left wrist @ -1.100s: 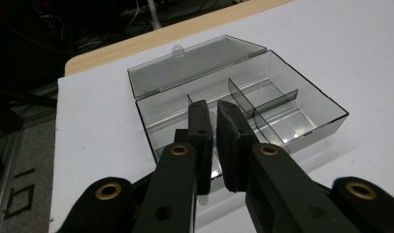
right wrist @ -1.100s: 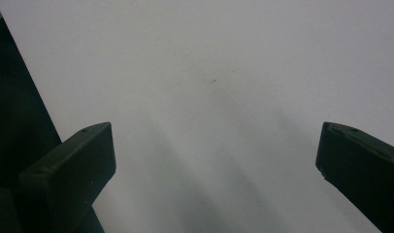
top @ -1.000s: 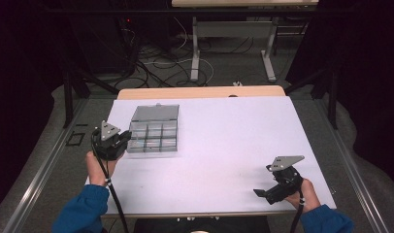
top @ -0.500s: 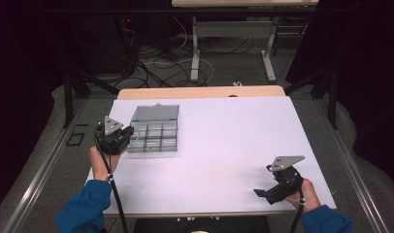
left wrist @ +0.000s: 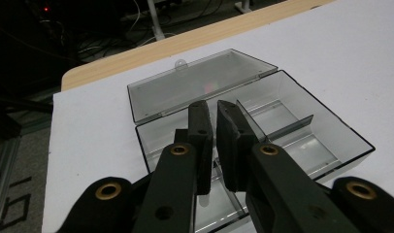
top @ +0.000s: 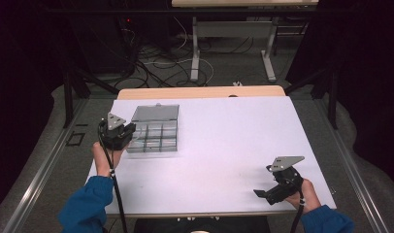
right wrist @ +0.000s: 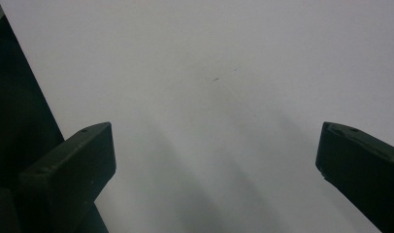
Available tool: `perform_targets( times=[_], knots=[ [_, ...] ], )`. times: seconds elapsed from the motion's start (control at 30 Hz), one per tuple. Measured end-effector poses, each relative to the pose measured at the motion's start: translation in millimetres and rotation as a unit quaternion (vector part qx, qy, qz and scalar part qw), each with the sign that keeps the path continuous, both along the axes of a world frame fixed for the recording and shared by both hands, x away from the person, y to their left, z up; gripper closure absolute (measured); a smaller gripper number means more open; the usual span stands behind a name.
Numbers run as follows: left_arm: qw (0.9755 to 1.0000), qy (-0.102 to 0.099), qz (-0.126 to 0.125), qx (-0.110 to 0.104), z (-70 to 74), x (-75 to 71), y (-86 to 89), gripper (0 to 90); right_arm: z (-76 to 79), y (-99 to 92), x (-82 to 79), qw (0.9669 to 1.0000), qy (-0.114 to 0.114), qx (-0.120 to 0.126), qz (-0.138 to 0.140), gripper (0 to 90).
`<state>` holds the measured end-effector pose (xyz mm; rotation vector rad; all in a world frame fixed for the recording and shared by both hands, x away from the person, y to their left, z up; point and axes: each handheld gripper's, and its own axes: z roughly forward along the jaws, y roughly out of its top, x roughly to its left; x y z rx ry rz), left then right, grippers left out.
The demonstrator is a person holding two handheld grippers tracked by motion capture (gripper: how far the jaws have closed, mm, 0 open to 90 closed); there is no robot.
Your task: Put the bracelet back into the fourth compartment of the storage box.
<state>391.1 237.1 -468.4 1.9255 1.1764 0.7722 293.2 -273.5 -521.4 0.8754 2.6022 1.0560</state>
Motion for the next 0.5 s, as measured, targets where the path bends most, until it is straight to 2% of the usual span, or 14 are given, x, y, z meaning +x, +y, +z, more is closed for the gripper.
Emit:
perform_targets(
  times=[0.03,0.1,0.27,0.33,0.43,0.5],
  knots=[
    [1.0,0.002,0.001,-0.002,-0.7,0.4,-0.4,85.4,0.6,0.1,-0.3,1.0,0.003,-0.003,0.0,0.3],
    [1.0,0.0,0.003,-0.007,-1.9,2.1,-0.5,85.4,-0.1,1.0,0.4,1.0,-0.005,-0.003,-0.001,0.3],
    [1.0,0.006,0.002,-0.004,-3.5,6.4,-0.7,85.4,-0.2,1.8,0.3,1.0,0.004,0.001,-0.001,0.3],
    [1.0,0.005,0.0,-0.003,-4.8,8.7,-1.9,85.4,-0.1,1.6,0.1,1.0,-0.003,-0.002,-0.006,0.3],
    [0.9999,0.014,-0.002,0.004,-5.5,10.6,-3.2,85.3,-0.3,1.7,-0.1,1.0,0.005,-0.001,-0.007,0.3],
    [0.9999,0.014,-0.002,0.003,-6.7,11.1,-3.6,85.4,-0.7,1.6,0.6,1.0,-0.002,-0.001,-0.004,0.3]
  ],
)
